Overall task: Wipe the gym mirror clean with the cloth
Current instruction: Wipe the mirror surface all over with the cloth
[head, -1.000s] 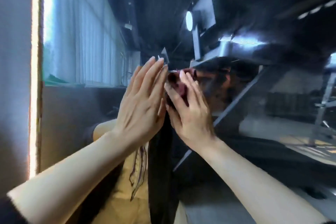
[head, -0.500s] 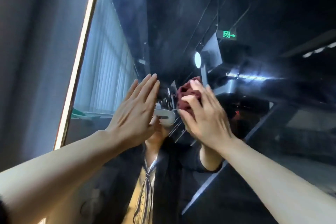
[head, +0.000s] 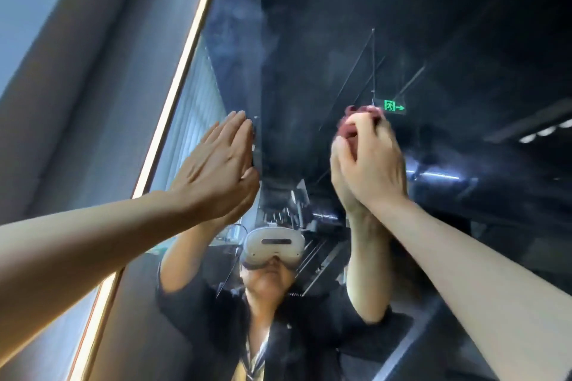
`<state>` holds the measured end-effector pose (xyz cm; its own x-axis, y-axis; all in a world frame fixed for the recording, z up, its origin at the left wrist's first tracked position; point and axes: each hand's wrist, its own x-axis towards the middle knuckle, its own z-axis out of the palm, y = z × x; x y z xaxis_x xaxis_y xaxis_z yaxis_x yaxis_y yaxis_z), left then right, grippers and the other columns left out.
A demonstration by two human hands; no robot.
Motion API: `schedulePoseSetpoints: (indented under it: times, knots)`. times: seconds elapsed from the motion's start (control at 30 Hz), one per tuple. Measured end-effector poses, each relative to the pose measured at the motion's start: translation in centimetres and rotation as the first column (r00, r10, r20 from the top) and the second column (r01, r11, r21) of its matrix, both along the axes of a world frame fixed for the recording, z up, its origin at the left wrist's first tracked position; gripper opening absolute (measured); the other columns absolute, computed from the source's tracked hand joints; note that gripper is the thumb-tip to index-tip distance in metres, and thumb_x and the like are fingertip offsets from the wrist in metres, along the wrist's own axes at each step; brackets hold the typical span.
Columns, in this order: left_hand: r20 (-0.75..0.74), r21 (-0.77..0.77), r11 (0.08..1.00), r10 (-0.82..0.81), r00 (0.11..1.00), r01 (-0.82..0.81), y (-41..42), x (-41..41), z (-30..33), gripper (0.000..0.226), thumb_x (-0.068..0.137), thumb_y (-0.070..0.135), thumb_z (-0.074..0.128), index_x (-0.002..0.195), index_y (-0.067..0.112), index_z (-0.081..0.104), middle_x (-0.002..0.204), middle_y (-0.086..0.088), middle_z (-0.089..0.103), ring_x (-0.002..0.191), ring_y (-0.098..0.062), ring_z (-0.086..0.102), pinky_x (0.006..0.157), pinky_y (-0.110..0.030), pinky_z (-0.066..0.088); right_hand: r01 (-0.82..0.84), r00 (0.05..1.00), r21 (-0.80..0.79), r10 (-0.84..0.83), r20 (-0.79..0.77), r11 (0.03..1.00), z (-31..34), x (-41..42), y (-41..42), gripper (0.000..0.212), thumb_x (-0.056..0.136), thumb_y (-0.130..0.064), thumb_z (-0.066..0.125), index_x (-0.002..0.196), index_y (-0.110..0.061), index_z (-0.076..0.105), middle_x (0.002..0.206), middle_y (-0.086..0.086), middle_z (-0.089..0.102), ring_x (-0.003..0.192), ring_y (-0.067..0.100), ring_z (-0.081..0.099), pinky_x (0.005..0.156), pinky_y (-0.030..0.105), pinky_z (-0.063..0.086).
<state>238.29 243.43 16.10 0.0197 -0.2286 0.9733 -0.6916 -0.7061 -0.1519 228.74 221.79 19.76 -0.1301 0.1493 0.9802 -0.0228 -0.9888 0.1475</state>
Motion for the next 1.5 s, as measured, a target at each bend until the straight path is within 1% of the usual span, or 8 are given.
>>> schedulePoseSetpoints:
  times: [0.1,0.2,0.33,0.57,0.83,1.2,1.4,1.5]
  knots:
    - [0.062,0.033,0.999,0.012,0.998,-0.014,-0.4,0.3,1.7,0.071,0.093,0.038,0.033,0.156,0.006,0.024,0.162,-0.014,0.025,0.151,-0.028,0.021,0.119,-0.029,-0.001,-0.039,0.990,0.351,-0.011,0.139,0.936,3.5,-0.9,-0.7,0.048,0.095,-0.019,0.051,0.142,-0.011,0.044,0.134,0.024,0.048,0.124,0.043,0.046,0.098,0.046,0.039]
    - [0.071,0.026,1.000,0.011,0.997,-0.013,-0.4,-0.2,3.1,0.067,0.096,0.032,0.032,0.156,0.005,0.023,0.162,-0.017,0.026,0.151,-0.030,0.022,0.122,-0.034,0.005,-0.045,0.999,0.080,0.046,-0.004,0.996,4.4,2.8,6.5,0.063,0.096,-0.019,0.051,0.155,-0.011,0.029,0.146,0.023,0.043,0.140,0.039,0.033,0.111,0.041,0.029]
    - [0.086,-0.048,0.999,-0.016,0.996,0.021,0.7,-0.3,4.6,0.066,0.090,0.025,0.035,0.150,-0.002,0.035,0.152,-0.024,0.040,0.143,-0.038,0.035,0.121,-0.042,0.020,-0.037,0.964,-0.305,-0.046,-0.260,0.952,4.8,4.3,9.7,0.052,0.096,-0.025,0.055,0.146,-0.016,0.045,0.153,0.014,0.040,0.145,0.031,0.031,0.114,0.040,0.032]
    - [0.082,0.040,0.999,0.032,0.996,-0.035,1.5,0.3,6.3,0.065,0.089,0.036,0.029,0.143,0.002,0.042,0.152,-0.016,0.041,0.142,-0.031,0.036,0.124,-0.041,0.018,-0.007,0.996,0.285,-0.018,0.083,0.959,9.8,-0.5,0.7,0.034,0.098,-0.022,0.051,0.129,-0.010,0.048,0.132,0.021,0.049,0.122,0.040,0.048,0.100,0.048,0.044]
    - [-0.020,0.003,0.986,0.165,0.986,-0.165,5.7,1.4,7.3,0.070,0.102,0.037,0.044,0.158,0.007,0.015,0.166,-0.012,0.013,0.153,-0.026,0.011,0.123,-0.034,0.003,0.044,0.996,0.008,-0.043,-0.080,0.999,13.7,5.0,11.9,0.036,0.103,-0.023,0.046,0.137,-0.011,0.045,0.141,0.020,0.047,0.132,0.035,0.043,0.105,0.042,0.042]
    - [-0.153,-0.110,0.987,0.102,0.983,-0.119,9.5,1.3,6.2,0.077,0.098,0.030,0.055,0.158,0.006,0.013,0.166,-0.015,0.012,0.153,-0.026,0.009,0.125,-0.036,0.002,0.012,0.951,-0.300,-0.104,-0.292,0.954,12.2,8.1,19.8,0.037,0.105,-0.029,0.044,0.140,-0.017,0.043,0.145,0.016,0.042,0.133,0.031,0.041,0.105,0.047,0.043]
    - [-0.127,-0.015,0.992,0.124,0.984,-0.127,10.1,-0.3,6.0,0.076,0.095,0.029,0.060,0.156,0.009,0.020,0.165,-0.010,0.018,0.151,-0.025,0.016,0.122,-0.031,0.006,0.019,1.000,0.121,-0.017,-0.020,0.992,12.1,7.0,14.9,0.034,0.103,-0.027,0.045,0.135,-0.014,0.047,0.142,0.020,0.046,0.137,0.037,0.040,0.105,0.048,0.046]
    - [-0.128,-0.015,0.996,0.091,0.988,-0.093,10.0,-0.6,6.7,0.065,0.093,0.025,0.061,0.150,0.009,0.034,0.155,-0.011,0.035,0.141,-0.025,0.032,0.119,-0.033,0.021,-0.002,0.972,-0.143,-0.031,-0.234,0.990,11.5,7.6,17.7,0.039,0.104,-0.029,0.045,0.141,-0.017,0.041,0.146,0.018,0.042,0.137,0.035,0.041,0.107,0.048,0.045]
